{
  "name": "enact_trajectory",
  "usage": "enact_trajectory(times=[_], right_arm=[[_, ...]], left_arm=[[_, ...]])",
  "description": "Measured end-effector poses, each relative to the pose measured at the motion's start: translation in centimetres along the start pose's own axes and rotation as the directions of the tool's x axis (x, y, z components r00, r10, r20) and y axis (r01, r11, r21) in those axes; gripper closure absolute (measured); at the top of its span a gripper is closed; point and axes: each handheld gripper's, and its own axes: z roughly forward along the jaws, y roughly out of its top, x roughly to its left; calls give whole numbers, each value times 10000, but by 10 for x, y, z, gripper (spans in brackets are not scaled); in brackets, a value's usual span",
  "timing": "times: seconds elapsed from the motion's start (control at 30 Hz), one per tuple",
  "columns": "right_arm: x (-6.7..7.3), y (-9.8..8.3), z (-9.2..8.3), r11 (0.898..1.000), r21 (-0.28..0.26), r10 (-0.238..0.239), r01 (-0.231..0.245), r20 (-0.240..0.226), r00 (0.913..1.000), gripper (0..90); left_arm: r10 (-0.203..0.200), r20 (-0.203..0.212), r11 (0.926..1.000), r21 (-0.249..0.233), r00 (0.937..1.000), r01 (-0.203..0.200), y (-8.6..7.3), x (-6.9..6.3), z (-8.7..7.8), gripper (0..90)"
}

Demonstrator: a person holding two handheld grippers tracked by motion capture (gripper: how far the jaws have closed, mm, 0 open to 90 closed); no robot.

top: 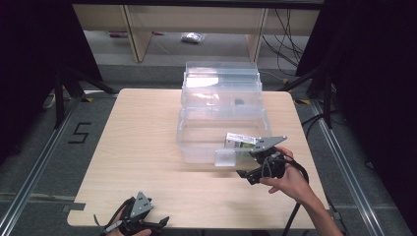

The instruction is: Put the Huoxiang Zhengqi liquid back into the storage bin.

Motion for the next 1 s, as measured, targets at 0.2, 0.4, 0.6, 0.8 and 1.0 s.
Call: enact_trajectory(times=[0.2,0.4,0.6,0.8,1.0], right_arm=[[8,-9,0,10000,-2,51,-51,-53,10000,187],[11,-21,0,9995,-53,310,-310,-18,9995,188],[14,-35,2,9994,-206,293,-292,20,9996,190],[21,-47,7,9988,-115,483,-486,-188,9987,190],[23,-53,7,9984,-218,514,-518,-213,9985,190]], left_arm=[[141,13,9998,117,9999,-141,0,1,-1,152],[0,23,10000,3,10000,0,0,0,0,152],[1,1,10000,3,10000,-1,0,0,0,152],[-7,25,10000,-9,10000,7,0,-1,0,152],[-138,149,9999,-100,9998,140,0,-2,0,152]])
